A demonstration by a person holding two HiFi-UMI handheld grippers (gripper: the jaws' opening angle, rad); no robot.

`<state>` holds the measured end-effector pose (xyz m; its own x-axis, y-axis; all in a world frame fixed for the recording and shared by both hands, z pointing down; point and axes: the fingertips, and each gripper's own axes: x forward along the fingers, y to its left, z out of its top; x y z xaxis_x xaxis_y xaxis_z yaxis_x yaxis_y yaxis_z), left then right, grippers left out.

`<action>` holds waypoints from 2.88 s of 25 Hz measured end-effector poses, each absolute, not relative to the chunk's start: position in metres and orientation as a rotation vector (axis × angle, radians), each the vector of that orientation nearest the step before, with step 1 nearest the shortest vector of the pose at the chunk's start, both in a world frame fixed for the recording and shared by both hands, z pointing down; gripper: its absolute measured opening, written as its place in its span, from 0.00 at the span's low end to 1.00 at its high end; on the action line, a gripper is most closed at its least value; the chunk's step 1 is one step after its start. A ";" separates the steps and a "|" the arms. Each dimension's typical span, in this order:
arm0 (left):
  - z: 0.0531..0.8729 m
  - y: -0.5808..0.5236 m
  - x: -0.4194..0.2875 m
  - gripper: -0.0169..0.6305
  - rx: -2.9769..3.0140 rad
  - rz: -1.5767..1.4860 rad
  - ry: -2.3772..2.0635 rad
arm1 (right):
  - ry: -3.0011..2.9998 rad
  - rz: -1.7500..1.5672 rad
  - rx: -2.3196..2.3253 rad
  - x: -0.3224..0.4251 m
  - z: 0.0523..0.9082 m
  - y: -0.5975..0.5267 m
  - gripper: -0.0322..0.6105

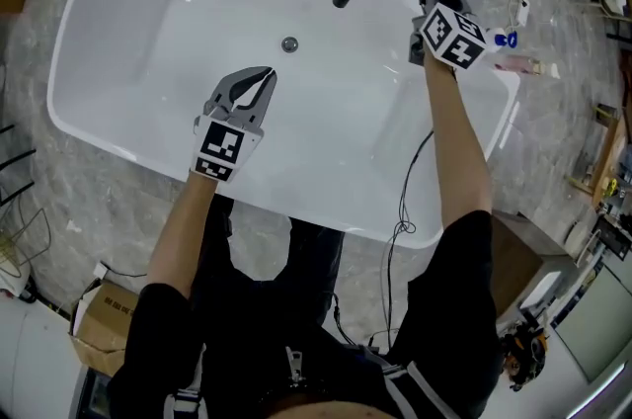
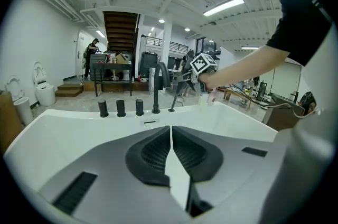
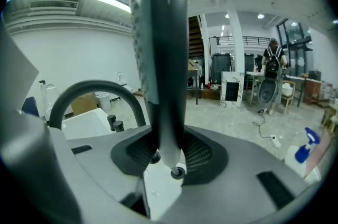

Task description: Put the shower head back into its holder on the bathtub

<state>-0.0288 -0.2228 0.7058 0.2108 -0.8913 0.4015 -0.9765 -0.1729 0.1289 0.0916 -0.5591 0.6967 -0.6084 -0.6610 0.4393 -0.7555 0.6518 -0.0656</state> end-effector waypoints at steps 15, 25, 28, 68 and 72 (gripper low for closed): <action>0.760 -0.181 -0.011 0.08 2.103 0.407 -1.654 | -2.414 0.350 1.033 0.071 0.781 -0.598 0.27; 0.773 -0.162 -0.020 0.08 2.062 0.420 -1.646 | -2.350 0.358 1.043 0.064 0.806 -0.603 0.27; 0.776 -0.157 -0.025 0.08 2.047 0.424 -1.650 | -2.334 0.374 1.033 0.063 0.817 -0.606 0.27; 0.592 -0.207 -0.055 0.08 2.250 0.408 -1.668 | -2.288 0.745 1.265 0.172 0.685 -0.343 0.06; 0.563 -0.212 -0.049 0.08 2.299 0.384 -1.657 | -2.363 0.601 1.242 0.157 0.640 -0.320 0.06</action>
